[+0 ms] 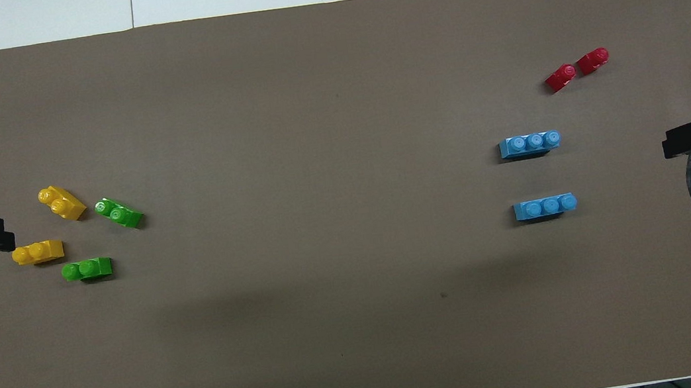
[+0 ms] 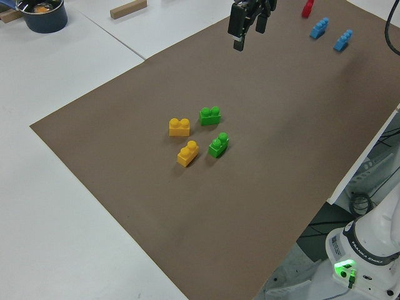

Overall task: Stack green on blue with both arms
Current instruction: 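Move the left and right grippers out from the rest pose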

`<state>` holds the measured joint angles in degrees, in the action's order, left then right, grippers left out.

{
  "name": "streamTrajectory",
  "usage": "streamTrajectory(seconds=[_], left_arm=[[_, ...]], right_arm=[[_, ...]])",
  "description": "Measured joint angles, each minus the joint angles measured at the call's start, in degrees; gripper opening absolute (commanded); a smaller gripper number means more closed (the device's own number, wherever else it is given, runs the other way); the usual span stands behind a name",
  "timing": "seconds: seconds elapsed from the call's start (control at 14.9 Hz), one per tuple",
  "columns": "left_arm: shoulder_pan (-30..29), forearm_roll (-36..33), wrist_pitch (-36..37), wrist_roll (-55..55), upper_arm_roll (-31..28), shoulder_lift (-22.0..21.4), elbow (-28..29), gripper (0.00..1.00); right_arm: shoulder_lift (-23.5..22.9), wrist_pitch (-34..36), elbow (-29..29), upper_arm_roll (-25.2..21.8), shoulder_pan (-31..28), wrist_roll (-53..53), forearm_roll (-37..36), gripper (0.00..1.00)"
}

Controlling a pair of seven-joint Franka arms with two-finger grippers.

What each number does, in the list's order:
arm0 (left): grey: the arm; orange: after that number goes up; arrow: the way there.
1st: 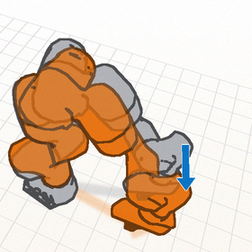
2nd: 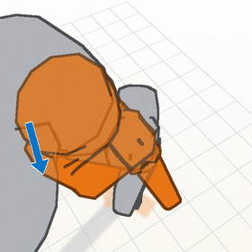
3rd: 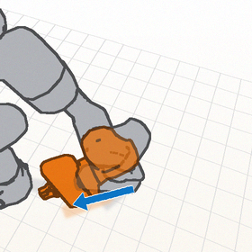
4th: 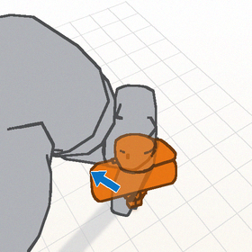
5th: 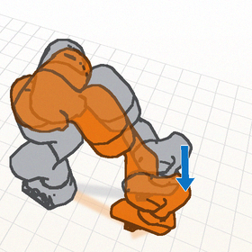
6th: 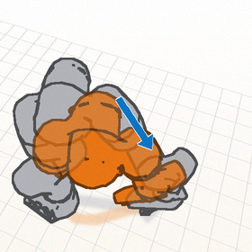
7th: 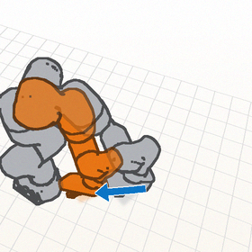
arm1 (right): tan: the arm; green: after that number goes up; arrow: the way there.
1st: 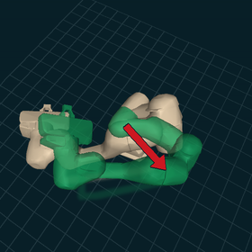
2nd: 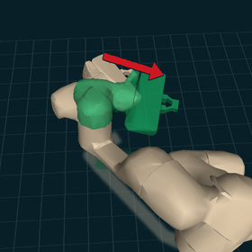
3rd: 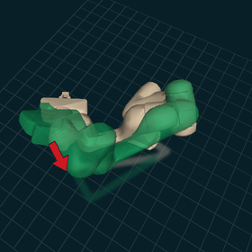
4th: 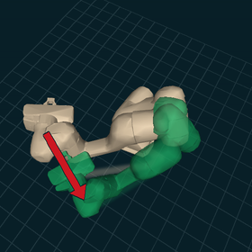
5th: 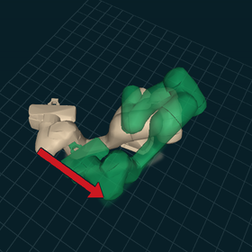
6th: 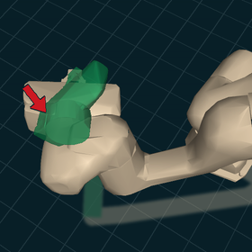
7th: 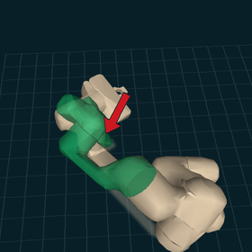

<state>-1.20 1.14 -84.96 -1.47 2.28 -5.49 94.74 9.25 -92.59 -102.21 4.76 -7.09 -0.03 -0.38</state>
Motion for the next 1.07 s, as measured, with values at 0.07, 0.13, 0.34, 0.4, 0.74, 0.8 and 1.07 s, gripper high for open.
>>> streamTrajectory(seconds=[0.07,0.13,0.34,0.4,0.74,0.8,1.07], left_arm=[[0.0,0.0,0.0,0.0,0.0,0.0,0.0,1.00],[0.0,0.0,0.0,0.0,0.0,0.0,0.0,1.00],[0.0,0.0,0.0,0.0,0.0,0.0,0.0,1.00],[0.0,0.0,0.0,0.0,0.0,0.0,0.0,1.00],[0.0,0.0,0.0,0.0,0.0,-0.1,0.0,1.00],[0.0,0.0,0.0,0.0,0.0,-0.1,0.0,1.00],[0.0,0.0,0.2,-1.6,-0.1,-0.3,0.4,1.00]], right_arm=[[0.0,0.0,0.0,0.0,0.0,0.0,0.0,1.00],[0.0,0.0,0.0,0.0,0.0,0.0,0.0,1.00],[0.0,0.0,0.0,0.0,0.0,0.0,0.0,1.00],[0.1,-0.1,0.0,0.0,0.0,0.0,0.0,1.00],[0.3,-1.0,0.1,0.0,0.0,0.0,0.2,1.00],[0.3,-1.6,0.1,0.0,0.0,0.0,0.2,1.00],[0.2,-6.5,0.0,0.0,0.0,0.3,0.2,1.00]])
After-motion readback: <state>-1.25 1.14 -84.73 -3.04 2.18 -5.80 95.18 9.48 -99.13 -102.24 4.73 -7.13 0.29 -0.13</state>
